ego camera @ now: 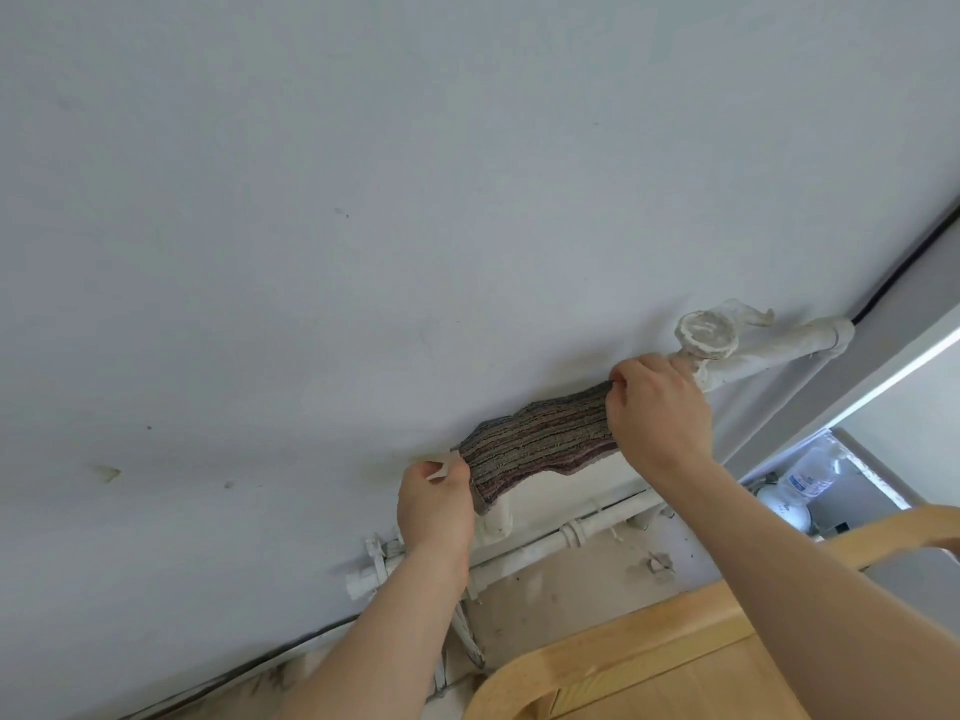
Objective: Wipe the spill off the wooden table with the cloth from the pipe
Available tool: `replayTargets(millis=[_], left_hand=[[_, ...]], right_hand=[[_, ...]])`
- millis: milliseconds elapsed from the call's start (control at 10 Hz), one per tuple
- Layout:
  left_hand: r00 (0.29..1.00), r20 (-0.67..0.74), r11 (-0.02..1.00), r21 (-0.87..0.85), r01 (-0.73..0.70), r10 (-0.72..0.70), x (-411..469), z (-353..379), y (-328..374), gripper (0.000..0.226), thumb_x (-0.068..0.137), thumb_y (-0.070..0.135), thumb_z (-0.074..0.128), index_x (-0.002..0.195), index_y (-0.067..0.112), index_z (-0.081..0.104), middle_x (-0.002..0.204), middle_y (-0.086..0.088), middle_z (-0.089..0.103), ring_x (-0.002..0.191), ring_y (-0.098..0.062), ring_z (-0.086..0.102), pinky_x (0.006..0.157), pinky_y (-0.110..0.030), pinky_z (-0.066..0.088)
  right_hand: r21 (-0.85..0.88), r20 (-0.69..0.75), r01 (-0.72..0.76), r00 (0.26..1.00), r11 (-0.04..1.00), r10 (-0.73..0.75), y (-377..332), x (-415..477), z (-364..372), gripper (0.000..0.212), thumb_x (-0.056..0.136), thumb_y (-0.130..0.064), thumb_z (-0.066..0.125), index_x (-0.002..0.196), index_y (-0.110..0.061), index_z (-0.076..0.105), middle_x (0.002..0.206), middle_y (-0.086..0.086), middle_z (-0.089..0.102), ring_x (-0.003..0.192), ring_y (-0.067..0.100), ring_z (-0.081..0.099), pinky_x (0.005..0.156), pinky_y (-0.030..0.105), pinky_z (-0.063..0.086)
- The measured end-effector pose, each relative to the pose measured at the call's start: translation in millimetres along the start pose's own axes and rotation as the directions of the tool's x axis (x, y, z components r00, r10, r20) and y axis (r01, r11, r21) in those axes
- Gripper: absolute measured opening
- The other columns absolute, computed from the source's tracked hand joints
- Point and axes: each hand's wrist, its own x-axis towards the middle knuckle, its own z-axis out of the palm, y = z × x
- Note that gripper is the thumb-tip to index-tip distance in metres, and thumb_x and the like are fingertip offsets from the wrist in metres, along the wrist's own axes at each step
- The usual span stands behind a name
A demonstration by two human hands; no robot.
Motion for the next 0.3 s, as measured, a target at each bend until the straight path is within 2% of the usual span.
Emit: replayTargets(millis=[100, 200, 300], left_hand=[[0.964, -0.009, 0.924, 0.288, -0.250, 0.264, -13, -8, -2, 0.027, 0.089, 0.023, 0.056, 0.116, 0.022, 0.050, 0.110, -0.001, 0.053, 0.089, -0.018, 0.057, 0.078, -0.031, 0.046], [0.933, 0.210, 0.826, 0.437, -0.358, 0.293, -22, -15, -4, 0.039, 0.090, 0.026, 0.050, 0.129, 0.031, 0.049, 0.125, -0.002, 0.047, 0.093, -0.018, 0.059, 0.086, -0.032, 0.049], [0.931, 0.310, 0.838, 0.441, -0.322, 0.195, -29, -29, -5, 0.047, 0.092, 0.027, 0.044, 0.139, 0.031, 0.043, 0.135, -0.001, 0.045, 0.108, -0.019, 0.057, 0.095, -0.028, 0.044]], right_hand=[[-0.033, 0.212, 0.109, 0.972, 0.993, -0.100, -11, -9, 2, 0.023, 0.093, -0.018, 0.045, 0.090, -0.010, 0.067, 0.093, 0.003, 0.059, 0.099, 0.025, 0.053, 0.066, 0.032, 0.041], [-0.080, 0.366, 0.068, 0.930, 0.995, -0.034, -20, -13, 0, 0.023, 0.094, -0.024, 0.044, 0.105, -0.013, 0.060, 0.108, 0.003, 0.054, 0.109, 0.025, 0.049, 0.072, 0.032, 0.038], [-0.046, 0.340, 0.016, 0.940, 0.999, 0.001, -28, -19, -13, 0.031, 0.091, -0.022, 0.047, 0.120, -0.015, 0.055, 0.116, 0.008, 0.055, 0.112, 0.027, 0.048, 0.075, 0.034, 0.040]])
